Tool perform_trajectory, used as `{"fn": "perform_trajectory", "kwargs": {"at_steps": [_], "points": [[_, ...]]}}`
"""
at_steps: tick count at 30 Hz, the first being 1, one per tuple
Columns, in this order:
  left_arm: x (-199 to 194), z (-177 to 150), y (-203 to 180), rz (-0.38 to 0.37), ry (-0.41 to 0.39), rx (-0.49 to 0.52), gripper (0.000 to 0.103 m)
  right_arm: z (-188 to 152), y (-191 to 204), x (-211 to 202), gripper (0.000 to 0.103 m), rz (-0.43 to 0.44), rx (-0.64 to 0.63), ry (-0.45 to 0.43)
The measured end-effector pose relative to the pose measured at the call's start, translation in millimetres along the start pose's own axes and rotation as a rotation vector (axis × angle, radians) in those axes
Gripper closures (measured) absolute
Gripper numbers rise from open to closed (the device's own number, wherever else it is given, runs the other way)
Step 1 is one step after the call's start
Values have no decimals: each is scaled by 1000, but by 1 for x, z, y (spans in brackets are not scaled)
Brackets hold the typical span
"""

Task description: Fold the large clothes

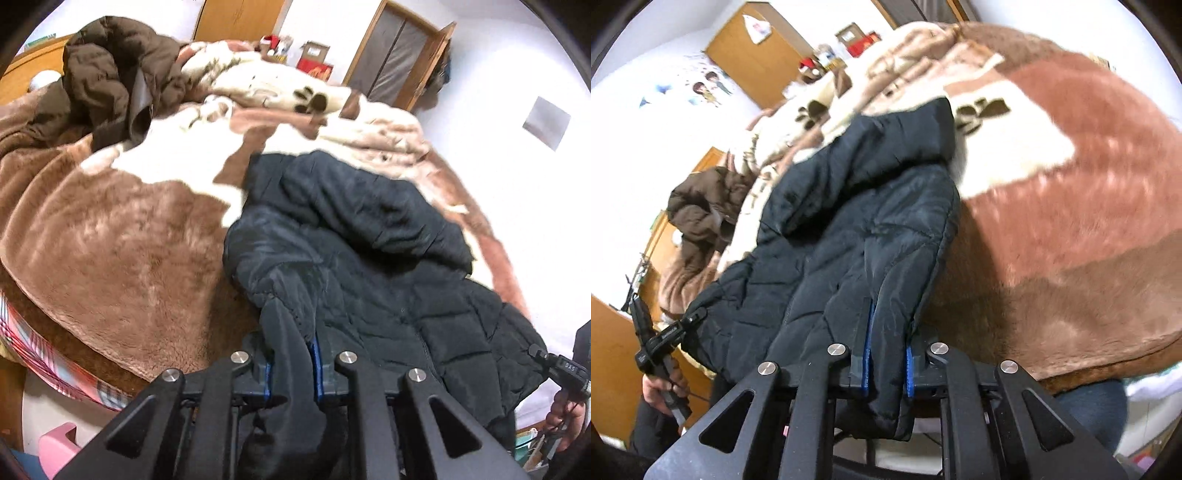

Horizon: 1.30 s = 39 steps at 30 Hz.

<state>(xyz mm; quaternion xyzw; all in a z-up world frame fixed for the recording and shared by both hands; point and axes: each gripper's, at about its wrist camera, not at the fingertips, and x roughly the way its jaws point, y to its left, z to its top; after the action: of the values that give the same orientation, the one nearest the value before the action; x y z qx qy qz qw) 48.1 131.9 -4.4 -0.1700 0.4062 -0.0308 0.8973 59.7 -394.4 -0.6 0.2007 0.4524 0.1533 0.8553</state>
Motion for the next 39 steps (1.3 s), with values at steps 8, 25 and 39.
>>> {"fn": "perform_trajectory", "kwargs": {"at_steps": [8, 25, 39], "points": [[-65, -16, 2, -92, -71, -38, 87, -29, 17, -60, 90, 55, -22, -50], [-12, 98, 2, -118, -174, -144, 86, 110, 18, -24, 89, 104, 74, -235], [186, 158, 5, 62, 60, -151, 81, 205, -30, 157, 85, -106, 179, 26]]}}
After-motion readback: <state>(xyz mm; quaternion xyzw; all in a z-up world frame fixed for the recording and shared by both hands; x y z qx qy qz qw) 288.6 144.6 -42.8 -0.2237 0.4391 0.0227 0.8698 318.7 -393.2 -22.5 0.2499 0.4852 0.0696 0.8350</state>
